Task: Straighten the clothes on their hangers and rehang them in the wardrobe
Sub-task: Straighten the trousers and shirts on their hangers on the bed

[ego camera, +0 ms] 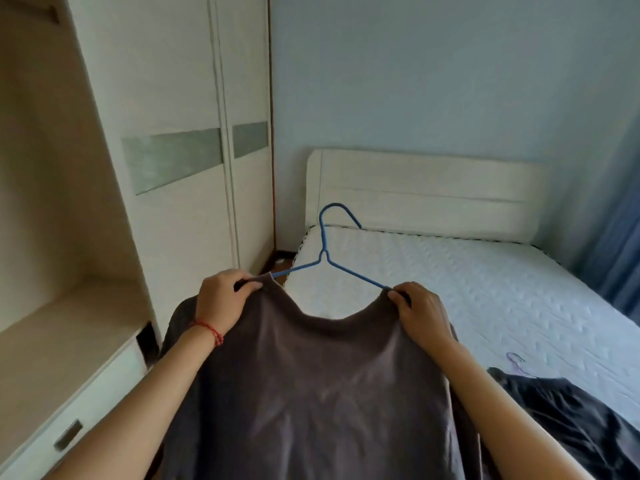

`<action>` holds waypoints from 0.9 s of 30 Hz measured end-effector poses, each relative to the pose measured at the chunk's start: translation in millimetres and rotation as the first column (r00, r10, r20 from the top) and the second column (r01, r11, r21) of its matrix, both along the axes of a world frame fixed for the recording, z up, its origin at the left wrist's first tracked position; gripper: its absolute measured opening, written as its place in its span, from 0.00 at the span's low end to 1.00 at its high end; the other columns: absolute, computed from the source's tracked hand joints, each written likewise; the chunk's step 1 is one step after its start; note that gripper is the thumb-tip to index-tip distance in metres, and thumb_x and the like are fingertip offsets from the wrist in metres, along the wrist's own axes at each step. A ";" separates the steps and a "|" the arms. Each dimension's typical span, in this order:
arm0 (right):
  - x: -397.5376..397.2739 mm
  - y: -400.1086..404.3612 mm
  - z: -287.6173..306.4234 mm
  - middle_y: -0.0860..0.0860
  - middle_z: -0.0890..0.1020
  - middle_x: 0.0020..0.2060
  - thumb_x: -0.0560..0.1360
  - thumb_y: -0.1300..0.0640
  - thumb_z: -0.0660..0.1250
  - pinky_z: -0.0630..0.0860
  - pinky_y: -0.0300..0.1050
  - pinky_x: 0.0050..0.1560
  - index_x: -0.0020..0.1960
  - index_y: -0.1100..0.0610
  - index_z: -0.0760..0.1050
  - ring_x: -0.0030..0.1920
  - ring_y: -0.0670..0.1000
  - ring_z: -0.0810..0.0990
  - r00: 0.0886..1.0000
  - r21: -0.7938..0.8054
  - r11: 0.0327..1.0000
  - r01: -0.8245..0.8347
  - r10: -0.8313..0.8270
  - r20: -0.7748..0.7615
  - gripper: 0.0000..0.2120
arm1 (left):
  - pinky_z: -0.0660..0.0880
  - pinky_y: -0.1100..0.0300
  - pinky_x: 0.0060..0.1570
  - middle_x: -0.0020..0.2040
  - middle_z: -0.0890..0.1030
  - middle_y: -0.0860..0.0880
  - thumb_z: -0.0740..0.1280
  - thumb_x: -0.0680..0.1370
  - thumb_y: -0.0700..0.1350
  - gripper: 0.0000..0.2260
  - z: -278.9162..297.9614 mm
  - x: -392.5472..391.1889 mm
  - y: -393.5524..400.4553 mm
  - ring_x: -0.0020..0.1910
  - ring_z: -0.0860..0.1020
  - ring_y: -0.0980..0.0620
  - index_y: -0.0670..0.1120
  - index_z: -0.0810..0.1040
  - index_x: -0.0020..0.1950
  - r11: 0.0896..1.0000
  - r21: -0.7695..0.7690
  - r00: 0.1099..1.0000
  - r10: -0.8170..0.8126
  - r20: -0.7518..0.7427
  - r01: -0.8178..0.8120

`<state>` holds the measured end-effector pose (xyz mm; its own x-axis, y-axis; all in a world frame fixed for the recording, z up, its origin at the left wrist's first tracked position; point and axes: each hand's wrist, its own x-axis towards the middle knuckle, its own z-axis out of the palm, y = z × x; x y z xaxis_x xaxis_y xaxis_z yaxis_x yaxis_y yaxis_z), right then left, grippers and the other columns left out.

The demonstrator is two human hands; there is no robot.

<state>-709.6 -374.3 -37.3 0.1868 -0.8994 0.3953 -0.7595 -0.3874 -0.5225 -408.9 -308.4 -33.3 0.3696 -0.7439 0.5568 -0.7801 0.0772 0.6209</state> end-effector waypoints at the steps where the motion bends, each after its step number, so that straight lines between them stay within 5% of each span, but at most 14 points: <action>1: -2.7 -18.3 -16.6 0.53 0.80 0.50 0.78 0.54 0.59 0.71 0.47 0.52 0.52 0.57 0.78 0.52 0.55 0.78 1.000 0.046 0.999 0.007 -0.007 0.005 0.11 | 0.72 0.59 0.46 0.42 0.84 0.41 0.72 0.70 0.41 0.06 -13.9 -3.5 -20.5 0.44 0.80 0.44 0.39 0.83 0.43 0.999 0.039 1.000 0.000 0.003 0.000; 9: -4.1 -131.1 -158.0 0.54 0.80 0.52 0.78 0.55 0.61 0.70 0.47 0.54 0.53 0.57 0.78 0.54 0.55 0.77 1.000 0.339 0.941 0.013 -0.009 -0.015 0.10 | 0.73 0.55 0.46 0.43 0.83 0.42 0.71 0.71 0.41 0.05 -144.7 -6.7 -140.7 0.45 0.80 0.43 0.40 0.83 0.44 0.941 0.336 1.000 0.014 0.027 -0.023; 14: 10.3 -178.8 -255.6 0.53 0.79 0.51 0.78 0.55 0.60 0.66 0.42 0.48 0.54 0.57 0.78 0.53 0.54 0.76 0.996 0.384 0.920 0.082 -0.065 -0.057 0.11 | 0.74 0.54 0.46 0.44 0.83 0.41 0.69 0.72 0.41 0.06 -251.7 5.8 -199.0 0.45 0.80 0.41 0.40 0.82 0.46 0.876 0.482 0.999 -0.035 0.014 0.024; 17: 22.1 -206.8 -309.5 0.55 0.80 0.51 0.78 0.56 0.60 0.70 0.47 0.53 0.54 0.58 0.78 0.53 0.56 0.76 0.991 0.369 0.920 0.130 -0.110 -0.075 0.11 | 0.75 0.52 0.47 0.45 0.83 0.39 0.70 0.72 0.42 0.07 -307.4 11.1 -234.0 0.46 0.80 0.39 0.39 0.82 0.46 0.875 0.484 1.000 -0.016 0.021 0.004; 20: 33.1 -232.7 -358.2 0.57 0.79 0.53 0.78 0.56 0.60 0.69 0.51 0.58 0.55 0.59 0.77 0.56 0.59 0.75 0.979 0.348 0.915 0.203 -0.182 -0.093 0.12 | 0.74 0.51 0.50 0.49 0.83 0.38 0.69 0.73 0.43 0.09 -352.5 13.3 -265.9 0.50 0.79 0.38 0.38 0.81 0.48 0.872 0.489 0.999 -0.003 0.039 -0.017; 24: 44.3 -247.0 -413.3 0.55 0.72 0.64 0.77 0.56 0.60 0.60 0.51 0.67 0.64 0.56 0.71 0.66 0.57 0.68 0.965 0.366 0.893 0.263 -0.244 -0.096 0.16 | 0.68 0.44 0.58 0.62 0.74 0.37 0.68 0.73 0.49 0.21 -414.5 14.9 -285.0 0.63 0.70 0.36 0.41 0.73 0.62 0.839 0.529 0.961 -0.031 0.276 -0.125; 27: 33.7 -235.7 -440.8 0.56 0.74 0.63 0.75 0.60 0.62 0.62 0.50 0.66 0.62 0.58 0.73 0.65 0.58 0.70 0.961 0.375 0.886 0.271 -0.271 -0.054 0.16 | 0.65 0.42 0.63 0.68 0.68 0.35 0.69 0.72 0.51 0.26 -456.6 1.7 -267.1 0.68 0.65 0.35 0.40 0.68 0.66 0.787 0.613 0.954 -0.129 0.271 -0.068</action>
